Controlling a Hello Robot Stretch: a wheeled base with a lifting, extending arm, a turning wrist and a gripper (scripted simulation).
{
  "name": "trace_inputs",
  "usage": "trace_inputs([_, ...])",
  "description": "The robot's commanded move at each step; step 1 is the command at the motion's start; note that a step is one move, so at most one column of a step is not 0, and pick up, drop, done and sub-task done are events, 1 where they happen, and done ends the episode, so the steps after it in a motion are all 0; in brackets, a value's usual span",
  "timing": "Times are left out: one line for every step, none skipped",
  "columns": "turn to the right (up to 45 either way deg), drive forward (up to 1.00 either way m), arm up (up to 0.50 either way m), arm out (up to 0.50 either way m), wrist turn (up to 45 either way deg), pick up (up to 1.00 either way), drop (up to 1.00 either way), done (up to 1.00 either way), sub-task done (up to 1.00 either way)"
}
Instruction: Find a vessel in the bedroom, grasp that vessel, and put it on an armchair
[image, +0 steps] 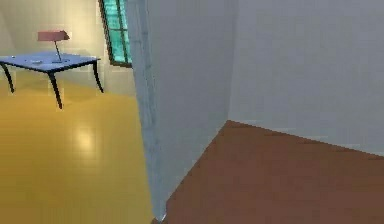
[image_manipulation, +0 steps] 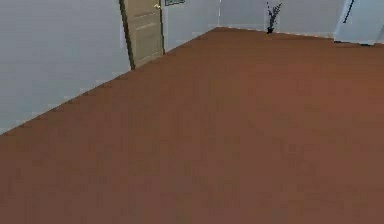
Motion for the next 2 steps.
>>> trace_inputs([0.0, 0.45, 0.0, 0.0, 0.0, 0.0, 0.0, 0.0, 0.0])
trace_inputs([-45.0, 0.0, 0.0, 0.0, 0.0, 0.0, 0.0, 0.0, 0.0])
